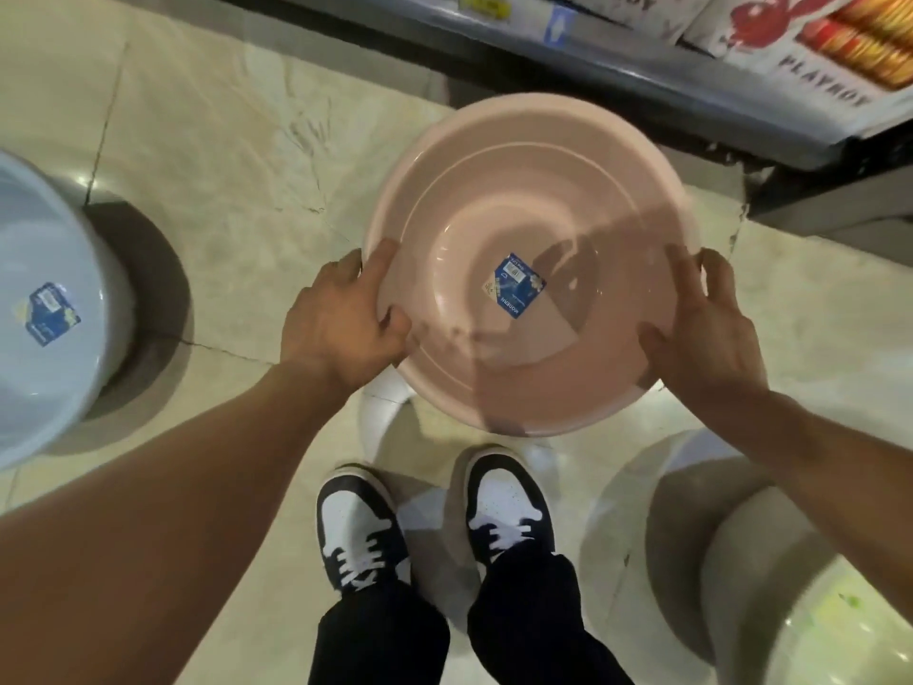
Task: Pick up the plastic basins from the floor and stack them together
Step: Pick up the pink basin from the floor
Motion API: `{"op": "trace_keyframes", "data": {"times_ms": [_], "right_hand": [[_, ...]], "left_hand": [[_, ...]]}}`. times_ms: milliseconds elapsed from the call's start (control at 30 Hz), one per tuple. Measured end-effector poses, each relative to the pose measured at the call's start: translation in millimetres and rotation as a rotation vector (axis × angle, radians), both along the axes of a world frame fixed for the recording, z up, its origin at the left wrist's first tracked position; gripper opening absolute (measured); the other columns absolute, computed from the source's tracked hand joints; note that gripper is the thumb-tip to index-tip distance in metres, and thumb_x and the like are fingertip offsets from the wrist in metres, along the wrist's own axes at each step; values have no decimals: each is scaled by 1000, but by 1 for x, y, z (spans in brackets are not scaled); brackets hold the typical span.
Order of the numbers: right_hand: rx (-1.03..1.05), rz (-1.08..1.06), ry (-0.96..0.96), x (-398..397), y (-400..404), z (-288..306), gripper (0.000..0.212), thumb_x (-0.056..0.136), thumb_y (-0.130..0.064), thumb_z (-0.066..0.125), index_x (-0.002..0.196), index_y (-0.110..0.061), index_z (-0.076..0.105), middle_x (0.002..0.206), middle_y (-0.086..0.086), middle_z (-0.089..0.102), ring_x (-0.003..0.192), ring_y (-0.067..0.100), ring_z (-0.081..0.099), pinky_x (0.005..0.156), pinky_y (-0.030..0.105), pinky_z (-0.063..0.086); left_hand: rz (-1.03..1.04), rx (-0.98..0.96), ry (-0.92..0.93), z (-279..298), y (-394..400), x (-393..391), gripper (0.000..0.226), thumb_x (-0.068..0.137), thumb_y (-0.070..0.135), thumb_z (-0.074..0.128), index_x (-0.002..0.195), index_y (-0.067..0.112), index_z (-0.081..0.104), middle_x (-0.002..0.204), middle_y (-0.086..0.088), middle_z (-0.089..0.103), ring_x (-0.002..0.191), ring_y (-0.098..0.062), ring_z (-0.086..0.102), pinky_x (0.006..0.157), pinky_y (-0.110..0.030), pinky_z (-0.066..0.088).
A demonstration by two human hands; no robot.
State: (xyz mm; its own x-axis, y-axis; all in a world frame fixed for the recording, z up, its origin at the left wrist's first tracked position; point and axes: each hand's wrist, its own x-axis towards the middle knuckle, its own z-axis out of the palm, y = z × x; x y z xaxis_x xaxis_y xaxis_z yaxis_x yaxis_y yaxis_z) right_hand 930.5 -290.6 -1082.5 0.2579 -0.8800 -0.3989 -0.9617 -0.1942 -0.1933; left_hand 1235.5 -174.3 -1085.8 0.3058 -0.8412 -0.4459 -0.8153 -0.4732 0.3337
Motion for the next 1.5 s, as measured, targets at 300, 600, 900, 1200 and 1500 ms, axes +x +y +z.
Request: {"op": "trace_keyframes", "data": {"times_ms": [300, 600, 900, 1200, 1500], "right_hand": [[-16, 264, -172, 108, -18, 153, 76, 77, -19, 72, 138, -36, 30, 140, -7, 33, 83, 26, 58, 51, 32, 54], [-28, 687, -348, 304, 4, 470, 70, 59, -8, 70, 123, -21, 43, 122, 3, 38, 94, 34, 53, 68, 41, 51], [-3, 1116, -606, 402, 126, 757, 66, 74, -9, 66, 135, -23, 45, 121, 1, 46, 104, 24, 52, 80, 35, 44], [14, 1587, -659, 420, 328, 900, 61, 64, -5, 67, 123, -15, 51, 113, 7, 51, 102, 29, 51, 78, 35, 44], [110, 1884, -658, 372, 558, 925, 58, 37, 0, 73, 71, -23, 32, 86, 3, 45, 72, 25, 44, 46, 25, 19]], "left_hand": [[302, -145, -51, 164, 87, 68, 59, 88, 48, 49, 145, 34, 40, 117, -2, 62, 101, -31, 61, 77, -44, 54], [696, -187, -244, 497, 195, 154, 50, 81, 46, 50, 130, 44, 43, 108, 6, 65, 91, -30, 65, 71, -42, 55], [1231, -332, -289, 796, 350, 92, 38, 67, 33, 55, 105, 33, 56, 83, 11, 61, 85, -23, 57, 68, -34, 50], [1613, -368, -545, 907, 526, -42, 71, 68, 37, 55, 138, 37, 51, 132, 6, 63, 118, -22, 59, 92, -41, 51], [1959, -259, -589, 918, 687, -174, 76, 70, 35, 57, 144, 44, 43, 137, 0, 61, 120, -29, 57, 92, -39, 51]]}}
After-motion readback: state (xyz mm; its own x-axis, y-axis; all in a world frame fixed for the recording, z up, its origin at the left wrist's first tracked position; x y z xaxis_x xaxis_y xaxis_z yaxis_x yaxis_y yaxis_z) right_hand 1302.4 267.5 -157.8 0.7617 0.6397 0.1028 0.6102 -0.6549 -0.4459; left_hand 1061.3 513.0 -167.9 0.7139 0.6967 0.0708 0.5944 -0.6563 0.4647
